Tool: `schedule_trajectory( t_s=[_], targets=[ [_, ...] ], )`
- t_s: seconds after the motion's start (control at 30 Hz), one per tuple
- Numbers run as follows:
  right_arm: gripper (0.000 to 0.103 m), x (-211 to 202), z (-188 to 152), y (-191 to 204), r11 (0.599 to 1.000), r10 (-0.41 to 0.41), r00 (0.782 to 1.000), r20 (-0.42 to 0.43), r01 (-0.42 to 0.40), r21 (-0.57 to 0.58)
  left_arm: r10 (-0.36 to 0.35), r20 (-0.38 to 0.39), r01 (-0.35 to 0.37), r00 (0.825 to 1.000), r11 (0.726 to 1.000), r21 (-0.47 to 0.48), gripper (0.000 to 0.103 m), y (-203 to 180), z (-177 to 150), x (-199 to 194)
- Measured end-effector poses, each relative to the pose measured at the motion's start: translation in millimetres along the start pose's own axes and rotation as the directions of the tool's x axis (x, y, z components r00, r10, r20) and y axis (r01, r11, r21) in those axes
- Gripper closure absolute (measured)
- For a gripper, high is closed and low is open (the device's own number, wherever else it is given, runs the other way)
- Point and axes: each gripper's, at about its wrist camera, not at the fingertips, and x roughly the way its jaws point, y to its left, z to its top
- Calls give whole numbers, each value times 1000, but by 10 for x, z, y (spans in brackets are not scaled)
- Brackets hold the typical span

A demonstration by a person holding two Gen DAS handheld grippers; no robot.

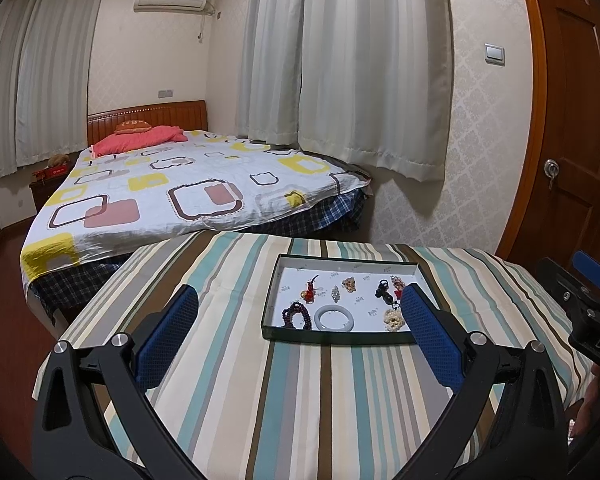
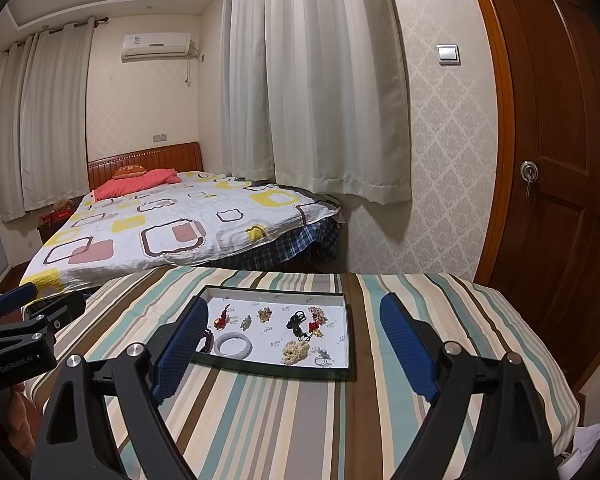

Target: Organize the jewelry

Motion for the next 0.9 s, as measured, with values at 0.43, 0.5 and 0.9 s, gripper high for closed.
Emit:
schedule_trajectory(
  t_s=[0.43, 0.5, 0.9],
  targets=[
    [18, 15, 1, -4, 1000, 0, 1000, -2, 0, -1, 5, -2, -5, 1000, 1000, 3, 4, -2, -3, 11],
    [18, 23, -4, -6, 1000, 0, 1000, -3, 0, -1, 3, -4, -3, 1000, 1000, 2, 4, 2, -10, 17],
    [18, 55, -64, 11, 1000, 0, 1000, -12, 0, -3, 8, 11, -8, 1000, 1000, 0, 4, 40, -58, 42]
  ],
)
